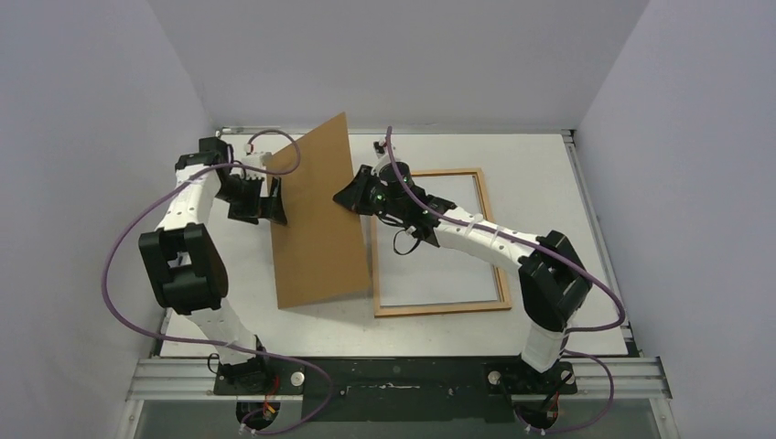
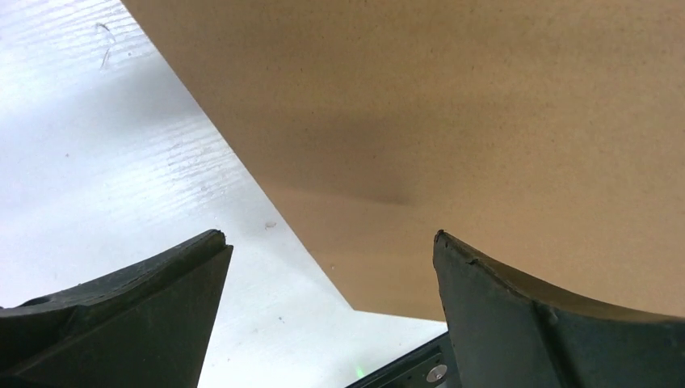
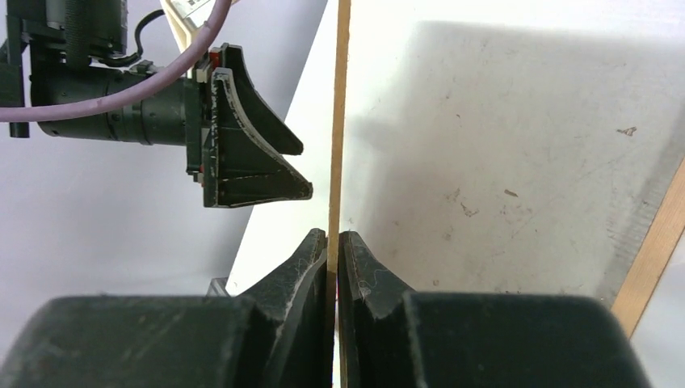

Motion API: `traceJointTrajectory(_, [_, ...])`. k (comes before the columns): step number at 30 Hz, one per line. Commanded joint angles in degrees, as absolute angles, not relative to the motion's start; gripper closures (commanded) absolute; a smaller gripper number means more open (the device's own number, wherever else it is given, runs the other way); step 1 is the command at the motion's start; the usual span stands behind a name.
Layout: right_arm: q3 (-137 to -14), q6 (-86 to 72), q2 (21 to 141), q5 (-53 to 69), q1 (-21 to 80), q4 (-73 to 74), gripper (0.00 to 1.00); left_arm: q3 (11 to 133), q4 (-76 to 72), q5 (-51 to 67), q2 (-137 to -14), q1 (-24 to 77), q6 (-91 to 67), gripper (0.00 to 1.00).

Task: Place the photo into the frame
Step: Turn over the photo frame item at the center of the board.

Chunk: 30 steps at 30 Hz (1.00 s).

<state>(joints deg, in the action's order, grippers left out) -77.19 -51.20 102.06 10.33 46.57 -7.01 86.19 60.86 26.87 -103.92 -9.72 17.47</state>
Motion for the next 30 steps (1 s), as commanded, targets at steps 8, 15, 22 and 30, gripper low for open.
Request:
traceJointTrajectory(8, [-81.25, -39.5, 95.9, 6.46, 48.11, -2.2, 0.95, 91.06, 69.46, 33.17, -101.42, -16.04, 21.4, 0.04])
traceJointTrajectory(15, [-89.55, -29.32, 94.7, 3.22, 50.29, 2.36, 0.95, 111.72, 80.72, 35.84, -98.23, -20.0, 19.93, 0.04])
traceJointTrajectory(22, [-96.65, -15.73, 91.98, -2.64, 55.98, 3.22, 0.95, 135.77, 91.15, 34.96, -101.21, -24.23, 15.18, 0.04])
traceJointTrajectory(30, [-99.07, 5.14, 86.95, -17.37, 67.65, 5.84, 0.95, 142.72, 90.47, 36.78, -99.02, -28.74, 10.72, 0.04])
